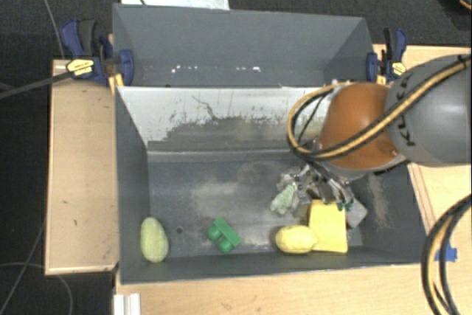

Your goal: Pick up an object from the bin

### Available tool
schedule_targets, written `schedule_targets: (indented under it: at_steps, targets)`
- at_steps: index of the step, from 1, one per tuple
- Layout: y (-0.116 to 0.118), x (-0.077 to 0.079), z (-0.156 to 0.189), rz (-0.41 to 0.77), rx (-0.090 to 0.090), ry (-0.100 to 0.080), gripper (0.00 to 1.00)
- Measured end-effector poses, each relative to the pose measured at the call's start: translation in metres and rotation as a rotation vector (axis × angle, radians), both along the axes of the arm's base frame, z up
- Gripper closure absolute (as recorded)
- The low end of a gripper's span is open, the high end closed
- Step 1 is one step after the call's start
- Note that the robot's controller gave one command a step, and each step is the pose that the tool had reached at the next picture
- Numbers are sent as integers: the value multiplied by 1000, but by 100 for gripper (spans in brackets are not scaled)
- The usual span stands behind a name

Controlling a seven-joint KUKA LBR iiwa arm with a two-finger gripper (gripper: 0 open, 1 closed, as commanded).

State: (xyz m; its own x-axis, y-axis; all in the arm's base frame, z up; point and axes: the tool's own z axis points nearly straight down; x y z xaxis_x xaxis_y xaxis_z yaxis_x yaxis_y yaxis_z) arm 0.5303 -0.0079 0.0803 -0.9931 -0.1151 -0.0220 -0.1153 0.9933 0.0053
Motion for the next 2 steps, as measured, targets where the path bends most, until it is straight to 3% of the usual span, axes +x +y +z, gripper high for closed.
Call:
schedule_targets:
  at_steps: [1, 2]
  targets:
    - [-1, 11, 53, 15, 0, -7, 100]
    - [12, 0, 145, 31, 1, 7, 100]
